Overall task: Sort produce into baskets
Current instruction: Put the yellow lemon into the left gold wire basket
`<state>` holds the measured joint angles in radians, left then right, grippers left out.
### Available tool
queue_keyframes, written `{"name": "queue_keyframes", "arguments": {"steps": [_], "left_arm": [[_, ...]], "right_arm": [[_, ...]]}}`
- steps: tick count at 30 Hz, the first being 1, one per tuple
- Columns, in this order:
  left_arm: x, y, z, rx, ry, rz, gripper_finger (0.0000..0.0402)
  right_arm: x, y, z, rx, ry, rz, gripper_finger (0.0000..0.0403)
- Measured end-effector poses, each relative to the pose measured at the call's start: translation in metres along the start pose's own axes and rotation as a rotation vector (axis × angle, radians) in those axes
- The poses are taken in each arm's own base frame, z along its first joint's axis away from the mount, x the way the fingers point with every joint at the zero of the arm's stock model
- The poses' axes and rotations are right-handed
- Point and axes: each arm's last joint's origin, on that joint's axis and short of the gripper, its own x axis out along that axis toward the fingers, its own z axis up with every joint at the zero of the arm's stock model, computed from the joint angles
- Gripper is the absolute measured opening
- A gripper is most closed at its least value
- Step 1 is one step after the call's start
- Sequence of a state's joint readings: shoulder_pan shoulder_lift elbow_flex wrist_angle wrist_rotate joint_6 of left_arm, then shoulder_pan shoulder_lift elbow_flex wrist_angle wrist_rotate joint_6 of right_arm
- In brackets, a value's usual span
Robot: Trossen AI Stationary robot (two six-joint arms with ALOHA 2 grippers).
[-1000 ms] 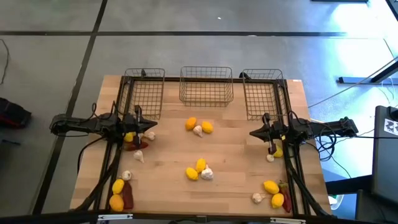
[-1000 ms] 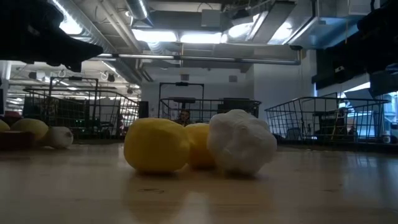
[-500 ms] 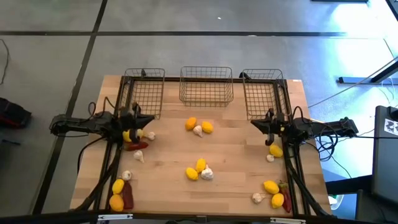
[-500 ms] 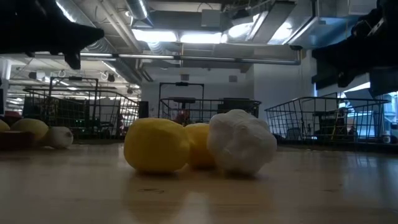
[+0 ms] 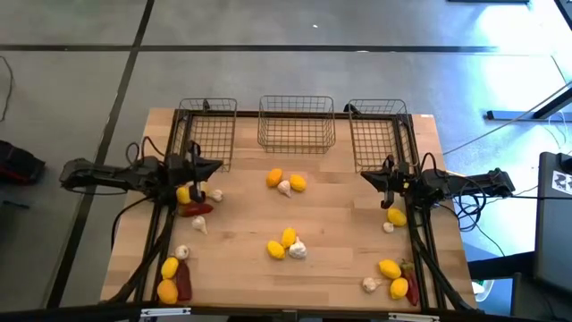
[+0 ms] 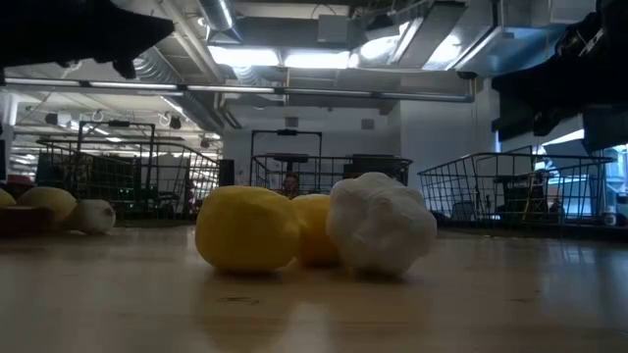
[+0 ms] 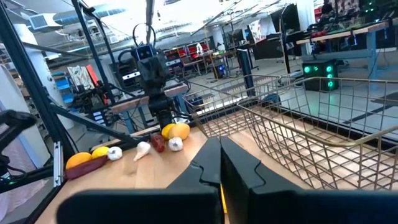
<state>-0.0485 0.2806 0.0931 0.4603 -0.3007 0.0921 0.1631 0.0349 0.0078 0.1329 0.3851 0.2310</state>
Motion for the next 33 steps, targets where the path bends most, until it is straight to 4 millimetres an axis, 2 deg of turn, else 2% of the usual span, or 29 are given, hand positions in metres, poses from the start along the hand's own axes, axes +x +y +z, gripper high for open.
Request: {"name": "queue_keyframes", "arguments": {"steps": [8,12,16,20,23,28,33], "left_arm": [[0.041,-0.007,0.022,-0.008,0.103,0.016,0.0005],[0.061,-0.011,0.029,-0.013,0.053,0.021,0.0005],[0.076,-0.013,0.030,-0.002,0.014,0.039,0.0005],[0.093,-0.011,0.027,0.001,0.066,0.068,0.0010],[0.107,-0.009,0.028,0.006,0.124,0.091,0.0036],[0.132,-0.004,0.040,0.021,0.238,0.127,0.0107],[0.159,-0.005,0.046,0.043,0.380,0.135,0.0177]], "right_arm": [[0.000,0.001,0.005,-0.005,-0.051,0.011,0.0005],[-0.001,0.003,0.013,0.015,-0.125,0.024,0.0005],[-0.002,0.003,0.017,-0.031,-0.174,0.003,0.0005],[-0.002,0.002,0.020,-0.050,-0.198,-0.019,0.0005],[-0.002,0.002,0.020,-0.070,-0.203,-0.022,0.0005],[-0.002,0.002,0.020,-0.090,-0.203,-0.024,0.0006],[-0.002,0.002,0.020,-0.101,-0.202,-0.024,0.0040]]}}
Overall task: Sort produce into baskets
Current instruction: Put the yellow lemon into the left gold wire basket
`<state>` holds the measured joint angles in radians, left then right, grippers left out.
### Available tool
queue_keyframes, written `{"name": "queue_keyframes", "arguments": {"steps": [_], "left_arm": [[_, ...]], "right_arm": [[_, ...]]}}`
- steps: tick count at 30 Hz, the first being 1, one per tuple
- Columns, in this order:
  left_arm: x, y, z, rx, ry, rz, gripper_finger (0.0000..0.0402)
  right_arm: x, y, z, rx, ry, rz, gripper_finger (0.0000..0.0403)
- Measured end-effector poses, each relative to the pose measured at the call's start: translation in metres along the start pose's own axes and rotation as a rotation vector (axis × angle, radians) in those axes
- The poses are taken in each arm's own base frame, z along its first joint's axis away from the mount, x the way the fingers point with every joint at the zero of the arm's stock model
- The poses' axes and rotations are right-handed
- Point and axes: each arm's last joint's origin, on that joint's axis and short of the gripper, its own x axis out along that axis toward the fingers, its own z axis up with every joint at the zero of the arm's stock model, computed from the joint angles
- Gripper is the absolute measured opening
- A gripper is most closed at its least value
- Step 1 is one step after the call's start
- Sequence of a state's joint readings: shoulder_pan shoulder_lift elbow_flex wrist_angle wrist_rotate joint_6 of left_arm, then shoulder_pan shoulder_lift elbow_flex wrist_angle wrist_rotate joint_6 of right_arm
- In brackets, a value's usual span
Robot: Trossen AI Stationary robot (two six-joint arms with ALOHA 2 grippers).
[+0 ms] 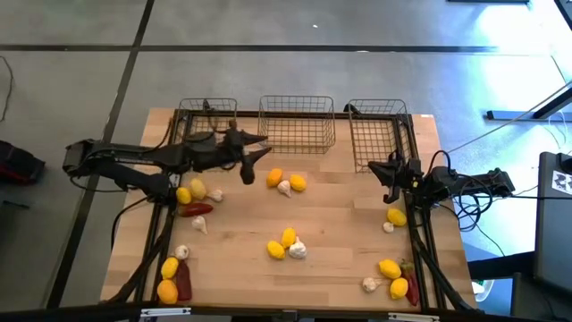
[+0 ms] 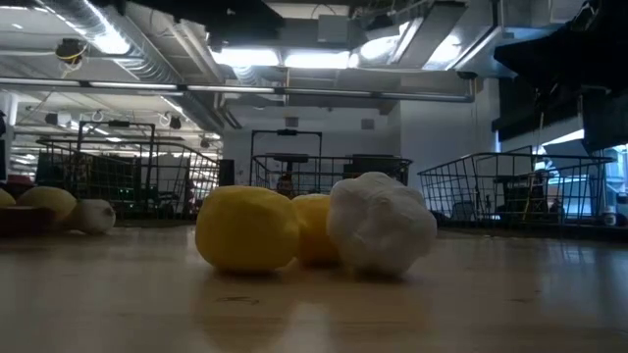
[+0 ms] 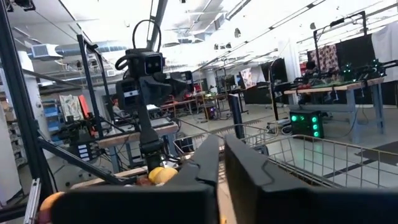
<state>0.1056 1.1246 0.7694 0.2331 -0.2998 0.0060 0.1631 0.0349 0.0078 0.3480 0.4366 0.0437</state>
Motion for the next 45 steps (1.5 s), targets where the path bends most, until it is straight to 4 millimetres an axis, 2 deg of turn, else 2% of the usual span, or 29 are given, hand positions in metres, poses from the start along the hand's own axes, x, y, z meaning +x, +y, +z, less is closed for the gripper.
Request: {"name": "queue_keyframes", "arguments": {"steps": [7,11,15,20,25,31,36,45], "left_arm": [[0.029,-0.011,0.001,-0.035,0.146,-0.004,0.0244],[0.036,-0.018,-0.007,-0.068,0.179,-0.013,0.0254],[0.042,-0.027,-0.015,-0.138,0.206,-0.025,0.0255],[0.053,-0.041,-0.031,-0.198,0.248,-0.041,0.0255],[0.069,-0.046,-0.056,-0.274,0.350,0.009,0.0255],[0.080,-0.056,-0.064,-0.271,0.558,0.063,0.0255],[0.084,-0.053,-0.083,-0.220,0.718,0.206,0.0255],[0.093,-0.049,-0.106,-0.253,0.785,0.300,0.0255]], "right_arm": [[0.000,0.002,0.000,0.037,0.005,0.081,0.0138],[0.000,0.003,0.000,0.082,0.006,0.090,0.0185],[0.000,0.003,0.000,0.083,0.006,0.088,0.0211],[0.000,0.002,0.003,0.052,0.003,0.071,0.0218],[0.000,0.003,0.007,0.043,-0.011,0.072,0.0218],[0.000,0.002,0.004,0.032,0.016,0.070,0.0218],[0.000,0.003,0.004,0.031,0.017,0.070,0.0218],[0.001,0.002,0.005,0.027,0.014,0.036,0.0218]]}}
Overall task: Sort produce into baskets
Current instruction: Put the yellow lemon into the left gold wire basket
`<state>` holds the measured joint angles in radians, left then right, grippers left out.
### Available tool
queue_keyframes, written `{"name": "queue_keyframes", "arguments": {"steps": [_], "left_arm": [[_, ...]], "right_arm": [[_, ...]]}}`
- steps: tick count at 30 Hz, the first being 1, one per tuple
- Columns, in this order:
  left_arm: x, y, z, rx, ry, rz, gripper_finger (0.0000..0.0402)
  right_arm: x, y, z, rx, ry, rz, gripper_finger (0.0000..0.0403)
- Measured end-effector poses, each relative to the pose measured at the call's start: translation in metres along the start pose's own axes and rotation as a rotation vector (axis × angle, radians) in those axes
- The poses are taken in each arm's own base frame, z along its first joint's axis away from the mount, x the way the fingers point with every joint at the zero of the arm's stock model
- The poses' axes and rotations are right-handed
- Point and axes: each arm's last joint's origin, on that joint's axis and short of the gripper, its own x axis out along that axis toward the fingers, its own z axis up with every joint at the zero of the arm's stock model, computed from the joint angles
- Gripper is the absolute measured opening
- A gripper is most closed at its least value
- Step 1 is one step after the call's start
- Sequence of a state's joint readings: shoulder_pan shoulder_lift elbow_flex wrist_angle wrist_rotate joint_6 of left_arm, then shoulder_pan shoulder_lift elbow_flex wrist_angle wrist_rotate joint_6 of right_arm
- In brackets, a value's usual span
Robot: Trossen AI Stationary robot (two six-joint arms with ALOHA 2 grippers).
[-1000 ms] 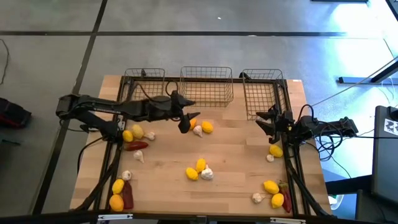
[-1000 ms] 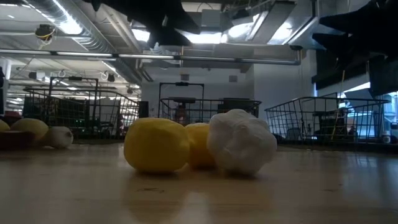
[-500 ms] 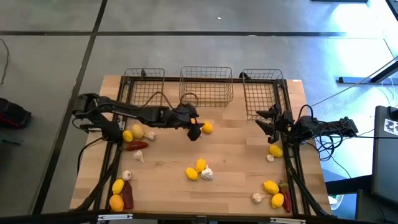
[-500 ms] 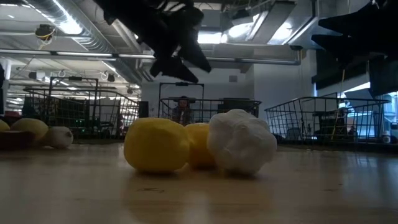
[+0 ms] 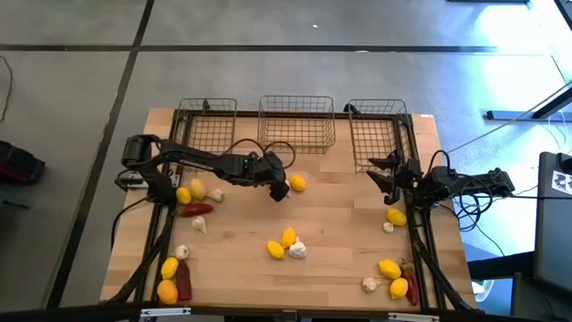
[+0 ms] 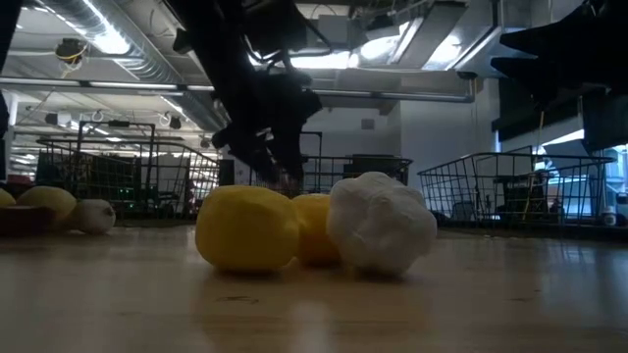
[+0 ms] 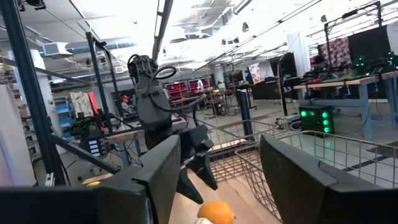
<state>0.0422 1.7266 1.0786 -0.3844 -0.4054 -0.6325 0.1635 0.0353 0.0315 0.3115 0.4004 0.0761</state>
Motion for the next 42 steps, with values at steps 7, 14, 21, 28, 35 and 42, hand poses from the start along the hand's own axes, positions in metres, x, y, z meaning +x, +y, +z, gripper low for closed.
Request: {"name": "queue_keyframes", "arguments": {"steps": [7,14,21,28,35,42], "left_arm": [[0.013,0.005,-0.003,0.000,0.034,0.039,0.0255],[0.031,0.009,-0.008,0.002,0.117,0.029,0.0255],[0.045,0.013,-0.014,0.039,0.166,0.050,0.0251],[0.044,0.013,-0.013,0.094,0.163,0.043,0.0203],[0.016,0.008,-0.010,0.118,0.140,0.015,0.0204],[-0.051,0.005,0.005,0.135,-0.040,-0.049,0.0212]], "right_arm": [[0.000,0.000,0.000,-0.001,0.000,0.000,0.0218],[0.000,0.000,0.000,-0.001,0.001,0.000,0.0218],[0.000,0.000,0.000,-0.003,0.006,-0.002,0.0218],[0.000,-0.001,-0.002,-0.014,0.027,-0.022,0.0218],[0.000,-0.001,0.001,0.009,-0.004,-0.038,0.0218],[0.000,-0.002,0.002,0.015,-0.018,-0.062,0.0218]]}}
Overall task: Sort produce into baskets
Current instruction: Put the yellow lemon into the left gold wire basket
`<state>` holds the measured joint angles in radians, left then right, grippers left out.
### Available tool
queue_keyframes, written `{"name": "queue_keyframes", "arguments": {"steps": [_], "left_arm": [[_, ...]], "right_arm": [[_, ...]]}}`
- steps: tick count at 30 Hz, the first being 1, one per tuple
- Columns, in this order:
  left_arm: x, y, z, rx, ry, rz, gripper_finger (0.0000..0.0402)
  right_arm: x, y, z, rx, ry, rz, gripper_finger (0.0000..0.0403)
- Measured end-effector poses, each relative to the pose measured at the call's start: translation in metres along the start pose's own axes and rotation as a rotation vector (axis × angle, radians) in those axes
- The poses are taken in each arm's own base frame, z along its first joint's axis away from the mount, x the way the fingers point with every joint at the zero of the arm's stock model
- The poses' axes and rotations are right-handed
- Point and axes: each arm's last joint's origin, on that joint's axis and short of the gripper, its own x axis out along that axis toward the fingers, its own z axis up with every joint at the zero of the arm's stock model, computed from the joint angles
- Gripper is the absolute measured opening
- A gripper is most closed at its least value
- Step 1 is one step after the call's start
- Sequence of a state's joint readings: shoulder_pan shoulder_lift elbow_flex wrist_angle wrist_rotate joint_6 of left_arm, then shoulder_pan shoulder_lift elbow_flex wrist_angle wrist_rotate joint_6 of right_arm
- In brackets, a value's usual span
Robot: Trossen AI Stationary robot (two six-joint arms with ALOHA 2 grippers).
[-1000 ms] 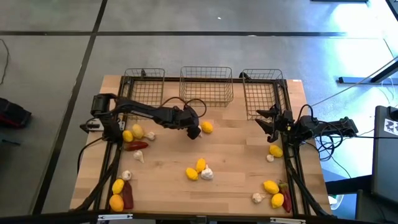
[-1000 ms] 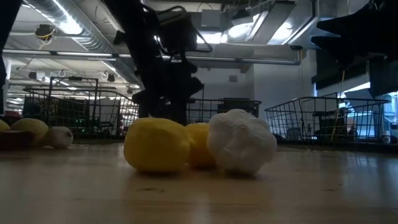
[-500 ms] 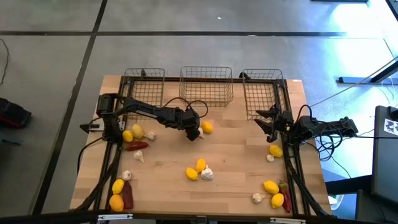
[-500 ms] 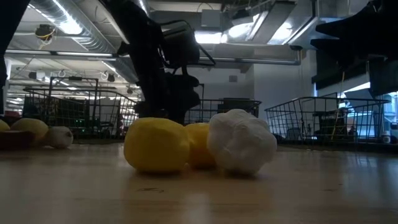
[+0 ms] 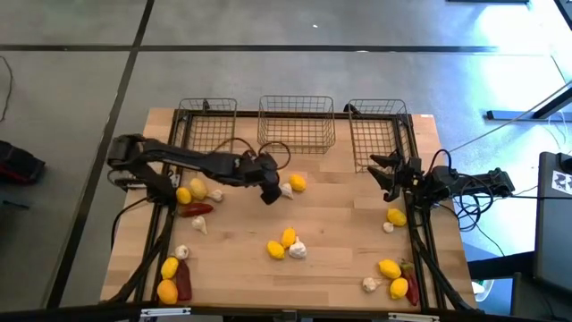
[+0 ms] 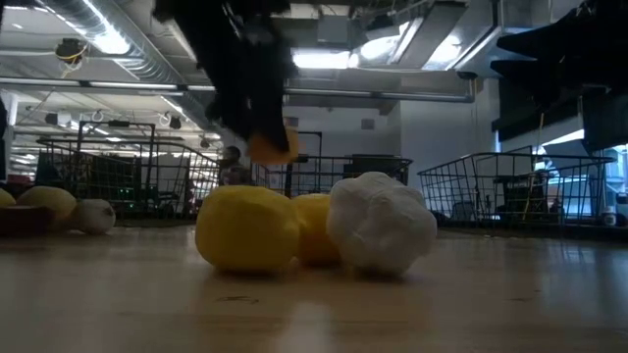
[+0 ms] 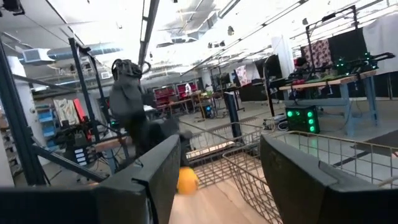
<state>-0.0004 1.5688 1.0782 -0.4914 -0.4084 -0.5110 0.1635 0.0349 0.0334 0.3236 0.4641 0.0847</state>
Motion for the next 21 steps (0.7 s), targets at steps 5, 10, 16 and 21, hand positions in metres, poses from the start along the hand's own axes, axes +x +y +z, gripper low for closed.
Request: {"name": "queue_keyframes", "arguments": {"steps": [5,10,16,21], "left_arm": [[-0.044,0.009,0.011,0.017,-0.149,-0.008,0.0215],[-0.076,0.029,0.013,0.035,-0.233,0.131,0.0219],[-0.093,0.064,0.003,0.000,-0.155,0.304,0.0220],[-0.091,0.091,-0.004,-0.075,-0.061,0.440,0.0221]], "right_arm": [[0.000,-0.002,0.003,0.019,-0.033,-0.066,0.0218],[0.000,-0.003,0.003,0.039,-0.037,-0.103,0.0218],[0.000,-0.004,0.003,0.038,-0.039,-0.146,0.0218],[0.000,-0.005,0.003,0.032,-0.037,-0.162,0.0218]]}}
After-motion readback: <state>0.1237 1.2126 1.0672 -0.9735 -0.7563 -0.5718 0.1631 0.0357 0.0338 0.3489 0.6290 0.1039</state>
